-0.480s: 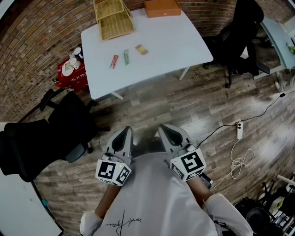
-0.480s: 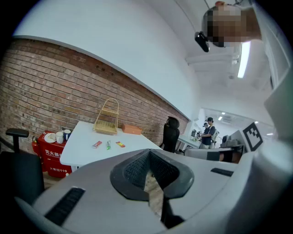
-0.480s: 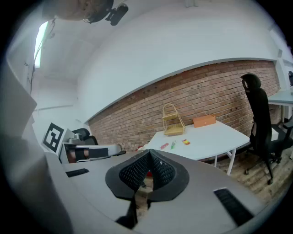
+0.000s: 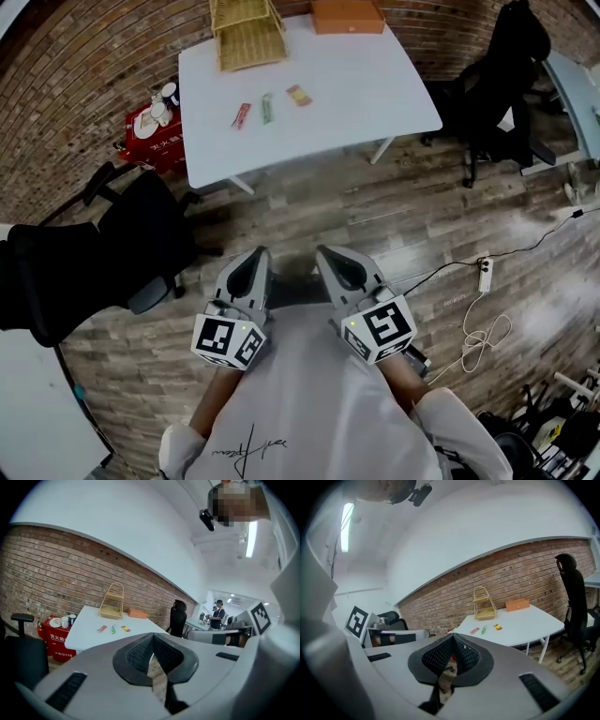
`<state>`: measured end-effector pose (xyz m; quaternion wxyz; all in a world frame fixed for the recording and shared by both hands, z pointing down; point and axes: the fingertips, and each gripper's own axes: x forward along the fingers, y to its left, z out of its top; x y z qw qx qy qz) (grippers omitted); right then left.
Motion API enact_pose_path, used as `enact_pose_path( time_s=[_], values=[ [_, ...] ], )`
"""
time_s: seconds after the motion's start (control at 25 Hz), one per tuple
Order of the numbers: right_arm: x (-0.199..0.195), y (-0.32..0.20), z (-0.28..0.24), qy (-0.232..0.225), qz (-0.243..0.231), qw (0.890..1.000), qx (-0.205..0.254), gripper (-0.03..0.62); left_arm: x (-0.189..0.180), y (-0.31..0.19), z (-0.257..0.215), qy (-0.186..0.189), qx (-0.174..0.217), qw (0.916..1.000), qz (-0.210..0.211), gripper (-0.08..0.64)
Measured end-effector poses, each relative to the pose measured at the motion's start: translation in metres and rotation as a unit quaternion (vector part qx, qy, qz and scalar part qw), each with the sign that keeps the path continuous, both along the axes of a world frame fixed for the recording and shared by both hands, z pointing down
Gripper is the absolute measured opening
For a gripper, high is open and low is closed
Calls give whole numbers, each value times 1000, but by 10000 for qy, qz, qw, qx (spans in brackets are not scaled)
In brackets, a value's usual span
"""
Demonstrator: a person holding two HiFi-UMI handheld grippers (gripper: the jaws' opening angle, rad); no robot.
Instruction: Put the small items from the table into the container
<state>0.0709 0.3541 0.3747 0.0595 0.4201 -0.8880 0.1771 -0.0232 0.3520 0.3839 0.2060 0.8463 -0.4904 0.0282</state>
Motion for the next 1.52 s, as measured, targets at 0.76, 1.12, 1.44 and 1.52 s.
enact_pose_path(
  time_s=[0.76,1.12,1.44,1.52],
  values=[
    [-11,-28,1,-185,-302,9992,-187,23,-2,-34,-12,215,99,9997,76,11],
    [-21,-75,0,14,-404,9989,-231,23,-6,-93,-7,154,-8,9998,161,11],
    [-38,-121,3,1,-468,9981,-403,23,-20,-138,0,100,-200,9996,199,11],
    [-41,-133,3,25,-427,9982,-418,23,-23,-151,1,95,-205,9995,238,11]
  ],
)
